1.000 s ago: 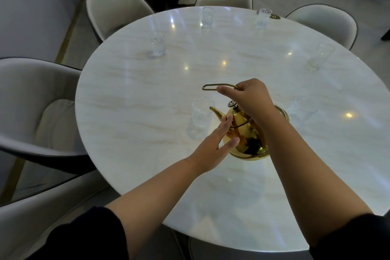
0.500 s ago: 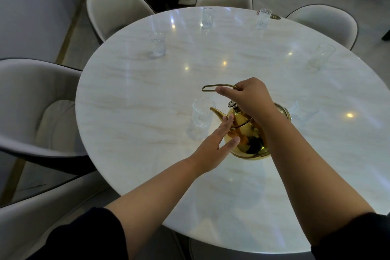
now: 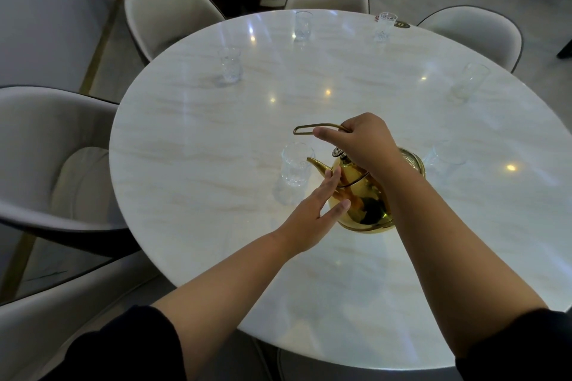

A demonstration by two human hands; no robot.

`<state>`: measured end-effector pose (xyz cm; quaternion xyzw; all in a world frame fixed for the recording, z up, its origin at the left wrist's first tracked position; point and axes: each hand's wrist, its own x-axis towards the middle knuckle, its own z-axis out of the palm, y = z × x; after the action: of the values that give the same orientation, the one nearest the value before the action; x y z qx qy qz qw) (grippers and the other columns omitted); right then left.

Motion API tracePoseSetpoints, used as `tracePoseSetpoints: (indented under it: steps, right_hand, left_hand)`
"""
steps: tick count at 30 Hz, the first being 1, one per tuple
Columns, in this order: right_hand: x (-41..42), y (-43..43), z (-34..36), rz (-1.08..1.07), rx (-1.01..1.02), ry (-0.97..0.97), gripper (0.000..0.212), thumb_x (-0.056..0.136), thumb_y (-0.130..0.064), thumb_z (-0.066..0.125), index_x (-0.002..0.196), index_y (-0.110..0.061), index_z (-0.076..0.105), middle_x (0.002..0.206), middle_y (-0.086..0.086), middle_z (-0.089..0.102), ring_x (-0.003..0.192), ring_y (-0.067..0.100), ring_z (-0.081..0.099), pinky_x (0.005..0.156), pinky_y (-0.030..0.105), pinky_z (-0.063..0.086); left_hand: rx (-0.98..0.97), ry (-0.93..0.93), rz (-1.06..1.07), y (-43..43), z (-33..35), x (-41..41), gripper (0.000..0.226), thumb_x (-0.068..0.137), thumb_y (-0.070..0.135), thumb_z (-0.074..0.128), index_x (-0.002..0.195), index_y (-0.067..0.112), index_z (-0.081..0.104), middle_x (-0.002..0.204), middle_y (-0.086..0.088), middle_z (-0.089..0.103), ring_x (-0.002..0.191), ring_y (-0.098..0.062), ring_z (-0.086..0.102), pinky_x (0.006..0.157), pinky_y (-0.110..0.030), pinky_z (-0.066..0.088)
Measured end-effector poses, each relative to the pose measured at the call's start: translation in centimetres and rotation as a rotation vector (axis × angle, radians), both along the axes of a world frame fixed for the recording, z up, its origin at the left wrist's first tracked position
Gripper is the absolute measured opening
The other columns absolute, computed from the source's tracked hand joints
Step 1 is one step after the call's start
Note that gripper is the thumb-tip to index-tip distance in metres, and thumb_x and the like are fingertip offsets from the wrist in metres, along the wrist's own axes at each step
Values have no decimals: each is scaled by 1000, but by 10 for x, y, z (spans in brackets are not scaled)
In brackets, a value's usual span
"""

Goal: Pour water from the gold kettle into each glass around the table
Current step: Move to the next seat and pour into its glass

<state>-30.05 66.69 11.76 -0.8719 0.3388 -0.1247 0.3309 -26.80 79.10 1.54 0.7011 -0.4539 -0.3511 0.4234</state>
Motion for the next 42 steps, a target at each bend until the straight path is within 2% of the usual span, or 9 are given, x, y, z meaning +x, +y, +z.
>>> tracePoseSetpoints:
  steps: [6, 11, 14, 17, 22, 32, 36, 42]
  right_hand:
    - [1, 0, -1, 2, 16, 1, 52, 83, -51, 64, 51, -14, 46, 60, 7, 63, 40, 9, 35, 43, 20, 26]
    - [3, -1, -3, 6, 6, 28, 51, 83, -52, 63, 53, -14, 48, 72, 14, 71, 42, 9, 38, 44, 20, 28]
    - [4, -1, -3, 12, 4, 30, 52, 83, -53, 63, 53, -13, 49, 77, 16, 73, 44, 10, 40, 45, 21, 29]
    - [5, -2, -4, 23, 2, 37, 51, 83, -53, 63, 53, -13, 49, 76, 15, 72, 44, 10, 41, 46, 22, 30]
    - [5, -2, -2, 30, -8, 45, 51, 83, -53, 63, 54, -12, 51, 57, 4, 59, 45, 11, 41, 47, 22, 31]
    - [9, -2, -2, 32, -23, 51, 52, 82, -54, 63, 56, -10, 53, 75, 13, 73, 53, 16, 52, 51, 25, 35]
    - [10, -2, -3, 36, -35, 50, 53, 82, -55, 63, 58, -8, 55, 75, 14, 73, 56, 18, 55, 52, 25, 37]
    - [10, -2, -3, 45, -44, 47, 56, 82, -55, 63, 68, 0, 63, 76, 14, 73, 58, 18, 55, 52, 25, 37]
  left_hand:
    - [6, -11, -2, 0, 1, 0, 59, 97, 45, 36, 143, 46, -1, 159, 13, 2, 146, -12, 9, 115, -35, 12]
    - [-6, -7, -1, 1, 1, 0, 59, 97, 44, 36, 144, 45, 0, 159, 13, 2, 146, -12, 9, 114, -32, 12]
    - [-11, -9, 3, 1, 2, -1, 57, 97, 43, 36, 139, 49, -2, 159, 12, 2, 146, -12, 9, 110, -25, 11]
    - [-18, -3, 6, 1, 2, -1, 57, 98, 43, 36, 139, 49, -3, 159, 13, 2, 145, -11, 8, 109, -24, 11]
    - [-17, 2, 7, 2, 3, -1, 59, 98, 42, 35, 145, 43, -1, 159, 12, 2, 146, -11, 8, 108, -23, 11]
    - [-16, 22, 7, 2, 3, 1, 59, 98, 42, 35, 144, 44, -2, 159, 12, 2, 145, -10, 7, 112, -27, 10]
    - [-22, 19, 9, 2, 3, 1, 58, 98, 42, 35, 143, 45, -3, 159, 12, 2, 145, -10, 7, 108, -23, 10]
    - [-36, 22, 6, 2, 2, 1, 58, 98, 42, 35, 143, 45, -2, 159, 12, 2, 145, -10, 7, 112, -27, 11]
